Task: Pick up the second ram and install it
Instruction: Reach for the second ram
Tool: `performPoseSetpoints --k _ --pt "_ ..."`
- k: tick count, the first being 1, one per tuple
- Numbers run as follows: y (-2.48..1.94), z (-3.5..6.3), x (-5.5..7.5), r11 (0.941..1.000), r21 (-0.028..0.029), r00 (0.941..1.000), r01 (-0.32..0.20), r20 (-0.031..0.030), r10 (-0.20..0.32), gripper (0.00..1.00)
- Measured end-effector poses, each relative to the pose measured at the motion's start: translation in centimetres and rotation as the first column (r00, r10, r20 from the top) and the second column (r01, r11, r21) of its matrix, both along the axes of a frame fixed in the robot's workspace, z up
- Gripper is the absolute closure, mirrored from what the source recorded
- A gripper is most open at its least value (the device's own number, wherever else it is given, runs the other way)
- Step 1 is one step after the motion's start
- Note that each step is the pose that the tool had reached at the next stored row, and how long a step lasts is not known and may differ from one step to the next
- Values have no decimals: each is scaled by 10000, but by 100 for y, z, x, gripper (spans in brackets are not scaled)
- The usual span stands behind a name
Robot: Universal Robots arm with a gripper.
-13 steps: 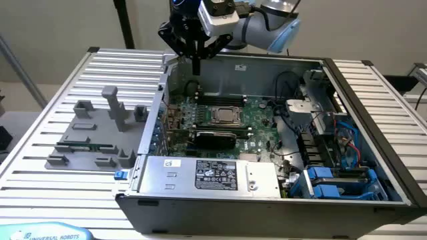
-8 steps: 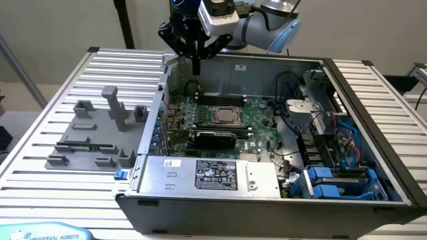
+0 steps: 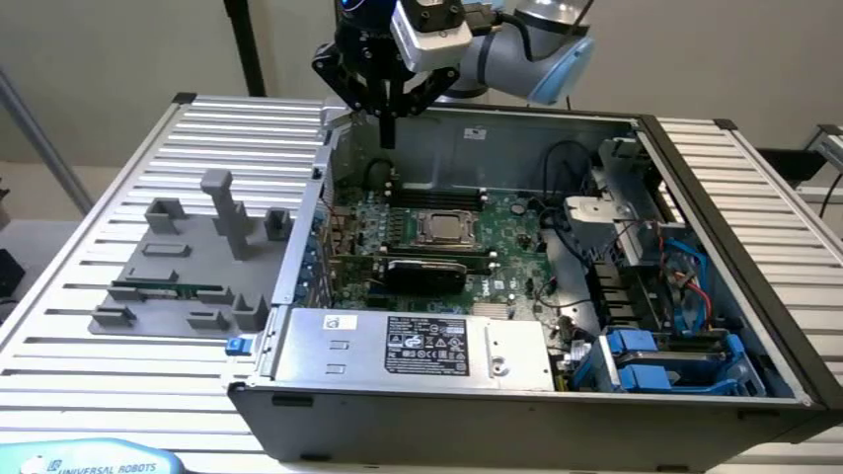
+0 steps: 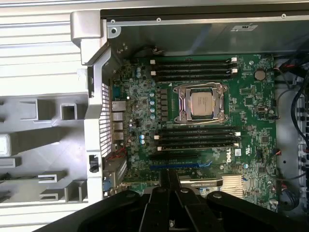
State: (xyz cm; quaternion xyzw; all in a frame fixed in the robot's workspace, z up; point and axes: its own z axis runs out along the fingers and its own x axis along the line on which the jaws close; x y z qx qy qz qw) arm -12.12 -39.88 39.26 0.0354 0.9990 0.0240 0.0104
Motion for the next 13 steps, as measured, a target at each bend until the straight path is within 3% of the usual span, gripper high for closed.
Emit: performPoseSetpoints --k 4,13 --pt "0 1 -45 10000 -3 10000 1 1 -1 89" --pt "-12 0 -449 10000 -1 10000 0 6 0 89"
